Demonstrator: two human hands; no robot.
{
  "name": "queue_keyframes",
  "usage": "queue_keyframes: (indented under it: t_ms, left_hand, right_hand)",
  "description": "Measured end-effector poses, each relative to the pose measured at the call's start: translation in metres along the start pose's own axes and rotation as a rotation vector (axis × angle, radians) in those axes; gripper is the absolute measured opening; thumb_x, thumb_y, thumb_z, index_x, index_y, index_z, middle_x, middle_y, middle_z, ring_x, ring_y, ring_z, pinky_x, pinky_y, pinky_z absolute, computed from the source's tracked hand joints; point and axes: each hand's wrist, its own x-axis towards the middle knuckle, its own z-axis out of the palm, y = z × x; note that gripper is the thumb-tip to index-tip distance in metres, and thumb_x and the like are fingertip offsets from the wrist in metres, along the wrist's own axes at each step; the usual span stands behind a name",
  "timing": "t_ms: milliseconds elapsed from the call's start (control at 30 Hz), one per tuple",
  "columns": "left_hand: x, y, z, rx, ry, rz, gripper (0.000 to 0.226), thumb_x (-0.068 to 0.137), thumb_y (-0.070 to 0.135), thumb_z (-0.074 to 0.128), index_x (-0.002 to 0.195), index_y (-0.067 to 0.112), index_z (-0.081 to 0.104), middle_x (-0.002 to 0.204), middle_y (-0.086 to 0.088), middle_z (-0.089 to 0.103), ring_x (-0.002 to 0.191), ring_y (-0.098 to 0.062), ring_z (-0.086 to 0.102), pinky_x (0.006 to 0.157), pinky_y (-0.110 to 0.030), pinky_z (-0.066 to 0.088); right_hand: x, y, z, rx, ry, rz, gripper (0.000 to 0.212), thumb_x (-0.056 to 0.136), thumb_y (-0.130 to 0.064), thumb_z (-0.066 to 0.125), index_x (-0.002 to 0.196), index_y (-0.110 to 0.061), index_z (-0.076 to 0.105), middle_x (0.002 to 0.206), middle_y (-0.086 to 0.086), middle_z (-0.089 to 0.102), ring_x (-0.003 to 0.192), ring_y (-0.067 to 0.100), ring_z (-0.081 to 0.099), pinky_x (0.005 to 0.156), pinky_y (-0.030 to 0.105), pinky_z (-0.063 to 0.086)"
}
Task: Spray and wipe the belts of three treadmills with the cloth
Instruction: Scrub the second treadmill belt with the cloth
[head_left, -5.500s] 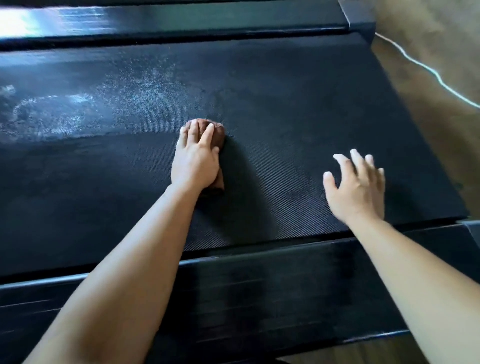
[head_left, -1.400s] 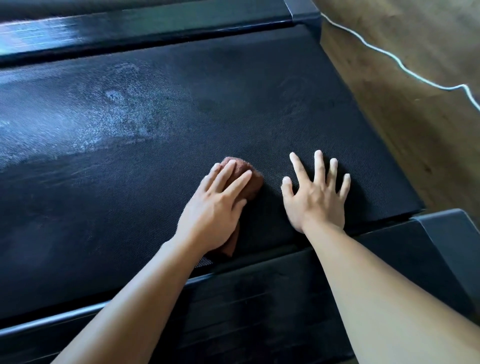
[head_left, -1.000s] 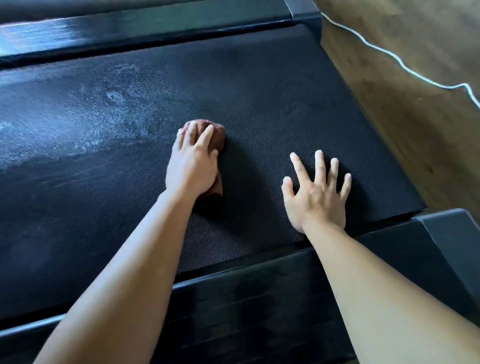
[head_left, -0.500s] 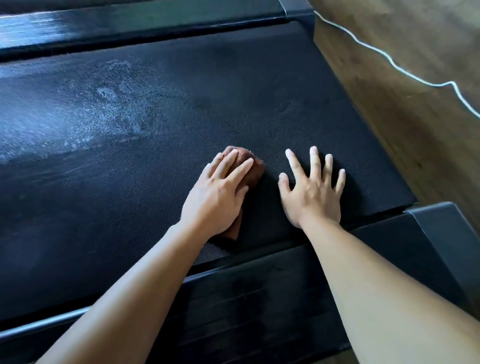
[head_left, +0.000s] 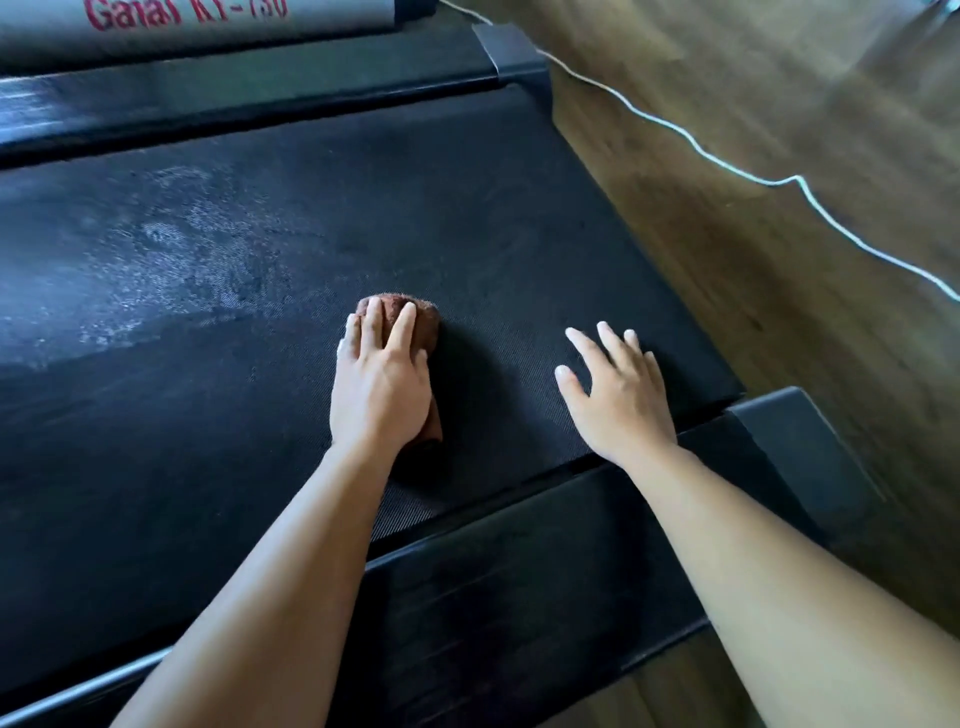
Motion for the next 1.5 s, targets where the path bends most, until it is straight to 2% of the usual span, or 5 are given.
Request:
queue_keyframes:
  t_ms: [300, 767, 967, 1233, 1500]
  left_hand:
    - [0.033, 0.050, 0.023, -0.005, -0.041, -0.022, 0.057, 0.102, 0.035, 0.037, 0.157, 0.024, 0.023, 0.165, -0.017, 0.010, 0.153, -0.030, 0.002, 0.124, -0.037, 0.005]
    - [0.016, 0.180, 0.072, 0.016, -0.158, 0.333, 0.057, 0.101, 0.036, 0.041, 0.155, 0.024, 0.027, 0.165, -0.015, 0.016, 0.152, -0.036, 0.011, 0.122, -0.044, 0.015]
    - [-0.031, 0.143, 0.056, -0.040, -0.206, 0.484, 0.055, 0.100, 0.037, 0.044, 0.153, 0.028, 0.036, 0.164, -0.008, 0.023, 0.151, -0.033, 0.017, 0.122, -0.047, 0.019]
    - [-0.032, 0.031, 0.011, -0.049, -0.114, 0.141, 0.056, 0.099, 0.029, 0.055, 0.152, 0.028, 0.039, 0.165, -0.006, 0.022, 0.152, -0.028, 0.015, 0.125, -0.035, 0.010]
    - [0.063, 0.061, 0.024, -0.045, -0.030, 0.055, 0.056, 0.101, 0.028, 0.049, 0.154, 0.024, 0.034, 0.165, -0.010, 0.018, 0.153, -0.029, 0.011, 0.125, -0.036, 0.008]
  right_hand:
    - [-0.039, 0.112, -0.036, -0.199, 0.021, 0.153, 0.062, 0.099, -0.053, 0.029, 0.155, -0.027, 0.026, 0.163, 0.003, 0.021, 0.151, 0.028, 0.011, 0.122, 0.048, 0.006]
    - [-0.042, 0.120, -0.024, -0.201, 0.048, 0.190, 0.062, 0.099, -0.057, 0.023, 0.156, -0.037, 0.012, 0.165, -0.006, 0.012, 0.153, 0.021, 0.001, 0.123, 0.047, 0.002]
    - [-0.042, 0.121, -0.024, -0.197, 0.065, 0.186, 0.063, 0.098, -0.057, 0.021, 0.156, -0.036, 0.013, 0.165, -0.005, 0.015, 0.152, 0.021, 0.004, 0.123, 0.048, 0.002]
    - [-0.043, 0.121, -0.024, -0.204, 0.061, 0.184, 0.064, 0.097, -0.059, 0.015, 0.156, -0.036, 0.010, 0.165, -0.004, 0.015, 0.152, 0.021, 0.004, 0.123, 0.048, 0.002]
    - [-0.043, 0.120, -0.024, -0.193, 0.073, 0.169, 0.064, 0.096, -0.057, 0.014, 0.157, -0.035, 0.009, 0.165, -0.003, 0.015, 0.153, 0.022, 0.004, 0.123, 0.049, 0.001]
